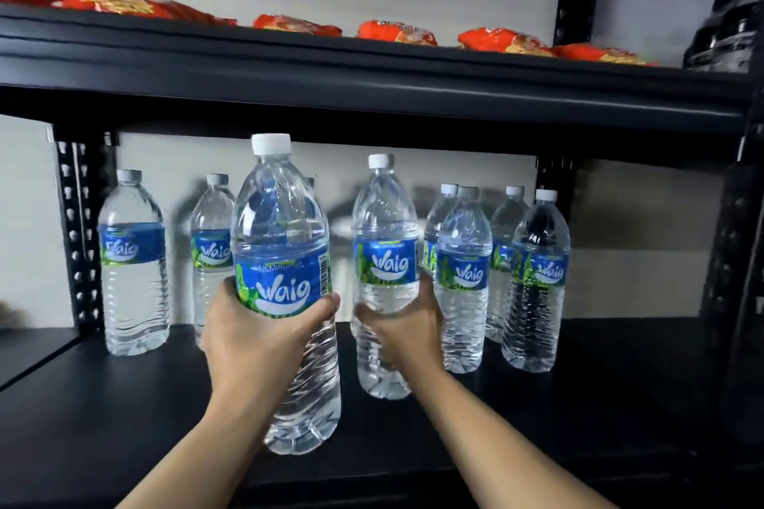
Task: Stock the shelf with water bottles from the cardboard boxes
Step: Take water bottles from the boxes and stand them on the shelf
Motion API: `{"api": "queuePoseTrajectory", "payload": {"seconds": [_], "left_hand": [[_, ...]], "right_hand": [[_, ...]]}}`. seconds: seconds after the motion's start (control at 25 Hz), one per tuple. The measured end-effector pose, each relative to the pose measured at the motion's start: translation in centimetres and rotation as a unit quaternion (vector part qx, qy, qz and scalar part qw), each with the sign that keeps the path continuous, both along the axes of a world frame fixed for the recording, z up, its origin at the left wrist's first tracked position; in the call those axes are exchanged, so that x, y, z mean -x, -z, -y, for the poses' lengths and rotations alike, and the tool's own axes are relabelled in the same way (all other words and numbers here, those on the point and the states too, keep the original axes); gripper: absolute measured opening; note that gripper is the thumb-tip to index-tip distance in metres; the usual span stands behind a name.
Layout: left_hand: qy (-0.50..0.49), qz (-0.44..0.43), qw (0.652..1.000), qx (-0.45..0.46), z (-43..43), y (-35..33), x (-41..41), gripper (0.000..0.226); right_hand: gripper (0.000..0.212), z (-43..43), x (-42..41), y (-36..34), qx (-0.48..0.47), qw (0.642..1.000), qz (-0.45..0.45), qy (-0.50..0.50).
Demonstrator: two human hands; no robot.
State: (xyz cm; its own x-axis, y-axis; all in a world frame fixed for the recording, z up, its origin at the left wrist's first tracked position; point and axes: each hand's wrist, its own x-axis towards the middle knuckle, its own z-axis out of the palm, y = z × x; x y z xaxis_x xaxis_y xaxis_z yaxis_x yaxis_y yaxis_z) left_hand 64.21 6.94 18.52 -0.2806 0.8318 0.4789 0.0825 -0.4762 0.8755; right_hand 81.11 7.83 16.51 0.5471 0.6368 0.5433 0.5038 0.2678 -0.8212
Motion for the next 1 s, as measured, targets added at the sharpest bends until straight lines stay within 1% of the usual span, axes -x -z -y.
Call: {"api": "queuePoseTrajectory", "payload": {"seconds": [0.08,0.2,0.36,0.56,0.68,0.88,1.0], "left_hand": [[0.009,-0.007,1.0,-0.015,-0.7,-0.1,-0.1,0.074],[0.02,-0.005,1.0,-0.023,-1.6,-0.2,-0.1,0.07],[0.014,-0.023,0.999,-0.027,-2.2,0.0,-0.3,0.062],[0.006,-0.03,0.999,-0.026,-2.5,0.0,-0.3,0.052],[-0.003,-0.035,0.999,-0.025,-2.8,0.2,-0.2,0.054],[-0.012,-0.04,0.999,-0.012,-3.4,0.6,0.0,0.063],[-0.018,-0.048,0.999,-0.006,-3.9,0.6,0.0,0.062]], "right_hand": [[0.081,-1.8,-1.0,-0.3,0.006,1.0,-0.026,0.008],[0.079,-3.8,-1.8,0.9,0.034,0.998,-0.049,0.012],[0.08,-5.0,-2.6,3.3,0.035,0.998,-0.054,0.025],[0.08,-5.6,-2.7,4.7,0.037,0.998,-0.052,0.002],[0.084,-6.4,-3.3,4.5,0.056,0.997,-0.053,-0.022],[0.1,-8.4,-2.0,4.8,0.046,0.996,-0.069,0.011],[0.095,-8.8,-2.1,4.8,0.039,0.997,-0.073,0.003]]}}
